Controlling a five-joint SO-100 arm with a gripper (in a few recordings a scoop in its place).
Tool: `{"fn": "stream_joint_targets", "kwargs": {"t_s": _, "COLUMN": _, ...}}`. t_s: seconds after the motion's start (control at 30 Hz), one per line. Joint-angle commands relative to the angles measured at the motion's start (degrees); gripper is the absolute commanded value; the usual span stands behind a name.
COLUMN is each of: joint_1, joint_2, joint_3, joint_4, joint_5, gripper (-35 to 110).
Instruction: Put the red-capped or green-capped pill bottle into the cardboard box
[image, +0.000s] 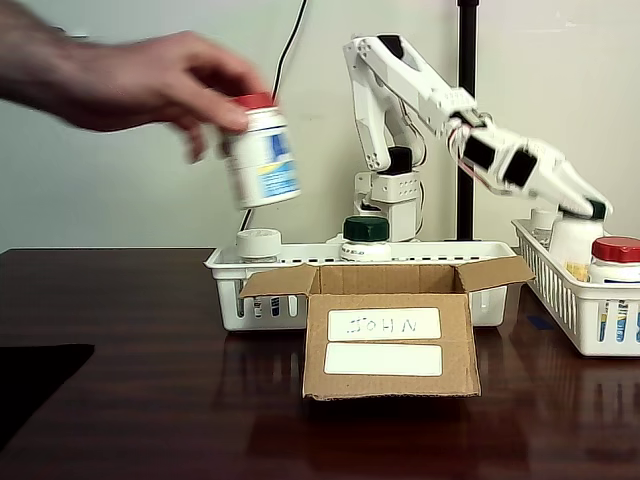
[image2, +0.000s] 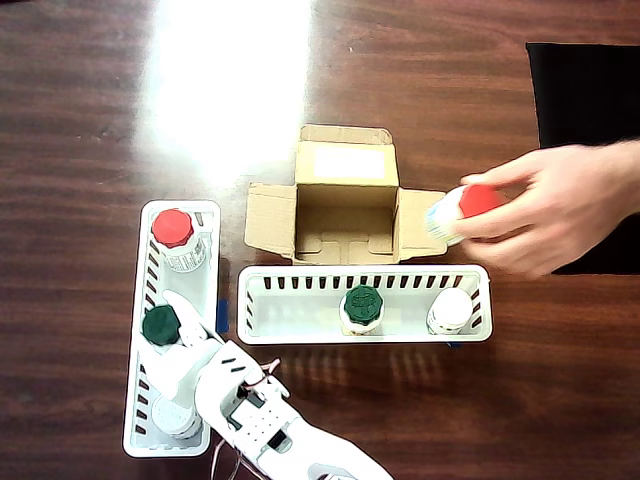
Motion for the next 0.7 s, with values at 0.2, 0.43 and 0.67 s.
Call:
{"fn": "stream_joint_targets", "kwargs": {"t_s": 0.2, "joint_1": 2.9, "joint_2": 14.2, "joint_3": -34.5, "joint_4": 34.4, "joint_5": -7.7, "gripper": -1}}
{"fn": "stream_joint_targets", "kwargs": {"t_s": 0.43, "joint_1": 12.1, "joint_2": 14.2, "joint_3": -41.6, "joint_4": 41.3, "joint_5": -6.9, "gripper": -1}}
{"fn": "stream_joint_targets", "kwargs": {"t_s": 0.67, "joint_1": 23.3, "joint_2": 10.8, "joint_3": -41.9, "joint_4": 39.8, "joint_5": -5.8, "gripper": -1}}
